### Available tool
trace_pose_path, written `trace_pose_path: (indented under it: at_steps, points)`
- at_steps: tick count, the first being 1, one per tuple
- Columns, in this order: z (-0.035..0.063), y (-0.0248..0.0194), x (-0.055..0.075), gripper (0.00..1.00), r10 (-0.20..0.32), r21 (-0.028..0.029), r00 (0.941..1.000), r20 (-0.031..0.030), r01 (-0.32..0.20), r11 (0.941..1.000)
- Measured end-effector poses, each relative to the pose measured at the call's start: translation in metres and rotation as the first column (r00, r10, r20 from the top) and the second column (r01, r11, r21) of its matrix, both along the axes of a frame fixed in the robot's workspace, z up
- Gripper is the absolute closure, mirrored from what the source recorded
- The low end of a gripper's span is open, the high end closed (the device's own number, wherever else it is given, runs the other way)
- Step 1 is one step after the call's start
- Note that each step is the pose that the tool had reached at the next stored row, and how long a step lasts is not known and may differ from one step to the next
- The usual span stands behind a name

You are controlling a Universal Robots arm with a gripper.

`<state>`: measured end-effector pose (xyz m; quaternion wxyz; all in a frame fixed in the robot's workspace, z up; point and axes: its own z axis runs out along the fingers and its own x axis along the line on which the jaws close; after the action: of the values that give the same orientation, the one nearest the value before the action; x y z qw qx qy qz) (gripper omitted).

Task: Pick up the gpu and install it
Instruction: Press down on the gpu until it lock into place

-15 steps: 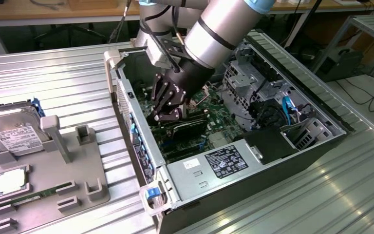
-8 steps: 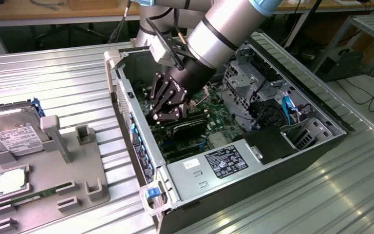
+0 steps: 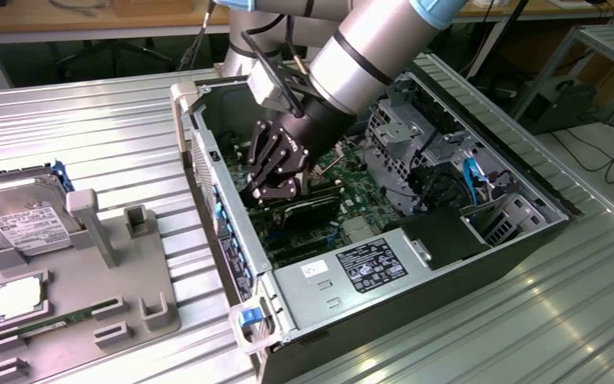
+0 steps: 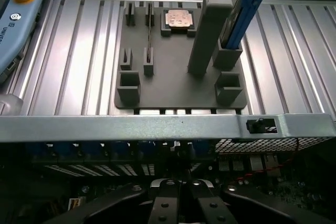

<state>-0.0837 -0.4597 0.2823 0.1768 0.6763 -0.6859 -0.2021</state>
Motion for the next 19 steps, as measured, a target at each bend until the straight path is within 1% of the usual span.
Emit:
trace_pose_path:
  at_steps: [2,5,10,15,17,18,19]
  points:
    - [0.0000,-0.0031,0.0024,0.89,0.000,0.0002,1.0000,-0.0060,0.000,1.0000]
    - [0.0000,-0.0057,0.0031,0.89,0.000,0.0025,0.9999,-0.0148,0.000,1.0000]
    - [-0.0001,-0.0057,0.0022,0.89,0.000,0.0024,0.9998,-0.0192,0.000,1.0000]
    - [-0.0011,-0.0049,0.0004,0.89,0.000,0.0024,0.9998,-0.0206,0.000,1.0000]
    - [-0.0027,-0.0023,0.0001,0.89,0.001,0.0021,0.9998,-0.0208,-0.001,1.0000]
    - [-0.0040,0.0003,-0.0002,0.89,0.001,0.0019,0.9998,-0.0207,-0.001,1.0000]
    - [-0.0090,0.0011,0.0012,0.89,0.001,0.0024,0.9998,-0.0208,-0.001,1.0000]
